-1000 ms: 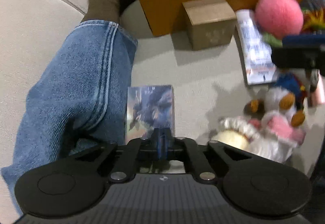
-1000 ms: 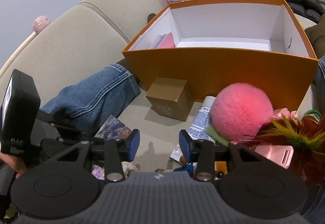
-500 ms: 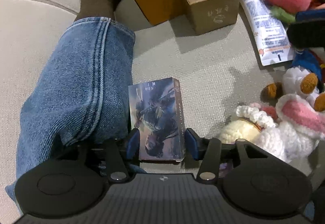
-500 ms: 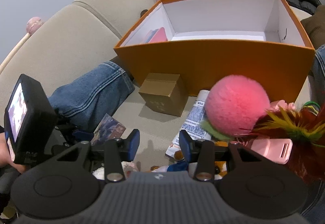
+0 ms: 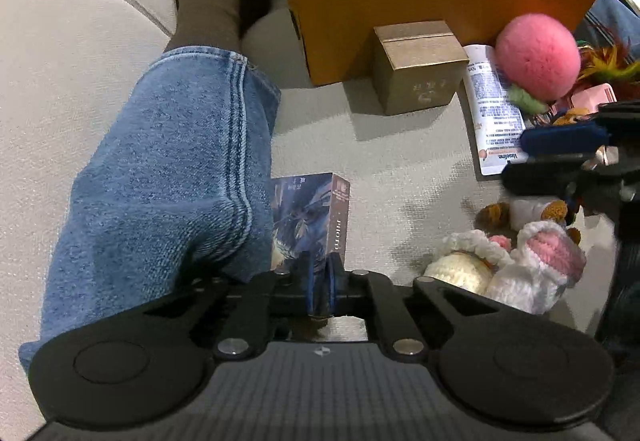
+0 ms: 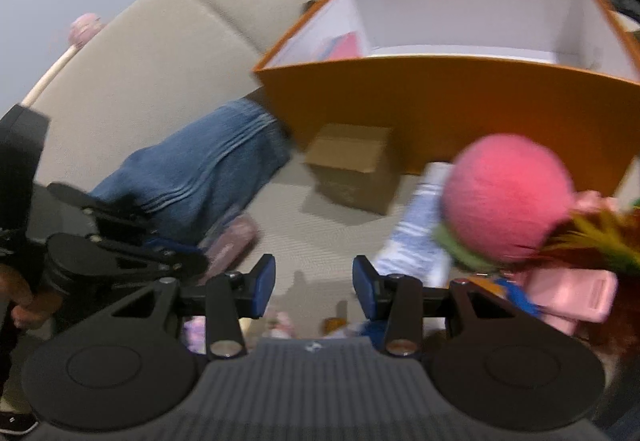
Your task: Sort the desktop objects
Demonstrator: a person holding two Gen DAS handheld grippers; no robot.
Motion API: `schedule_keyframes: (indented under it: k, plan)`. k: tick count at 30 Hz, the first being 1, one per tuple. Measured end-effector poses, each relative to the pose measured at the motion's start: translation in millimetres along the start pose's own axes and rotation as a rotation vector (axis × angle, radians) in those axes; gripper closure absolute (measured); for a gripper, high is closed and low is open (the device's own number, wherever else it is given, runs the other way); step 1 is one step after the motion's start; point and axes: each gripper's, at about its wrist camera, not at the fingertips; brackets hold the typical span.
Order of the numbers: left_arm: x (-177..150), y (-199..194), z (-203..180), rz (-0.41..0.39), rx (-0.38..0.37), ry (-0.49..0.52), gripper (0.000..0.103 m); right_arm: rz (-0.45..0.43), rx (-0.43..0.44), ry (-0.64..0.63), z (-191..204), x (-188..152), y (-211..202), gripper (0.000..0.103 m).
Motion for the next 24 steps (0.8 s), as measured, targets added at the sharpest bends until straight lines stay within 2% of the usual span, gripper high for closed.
schedule_keyframes:
  k: [4,8,20,24]
  plan:
    - [0,-6,13,-0.005,-0.003,0.009,0.096,0.059,0.110,0.062,2,10,23,0.058]
    - [3,0,16,-0.005,-0.016,0.015,0.096,0.079,0.171,0.114,6,22,43,0.058]
    - [0,-5,23,-0.019,-0.055,0.031,0.097,0.197,0.230,0.225,13,35,104,0.058]
    - [-1,-7,23,-0.032,-0.060,0.032,0.097,0.214,0.222,0.243,14,36,112,0.068]
Point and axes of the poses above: each gripper's, at about its wrist camera, not at the fingertips, and y roughly the way its jaws point, z to its left, x to its top, and after that the axes turned 11 degrees about -y, right-handed
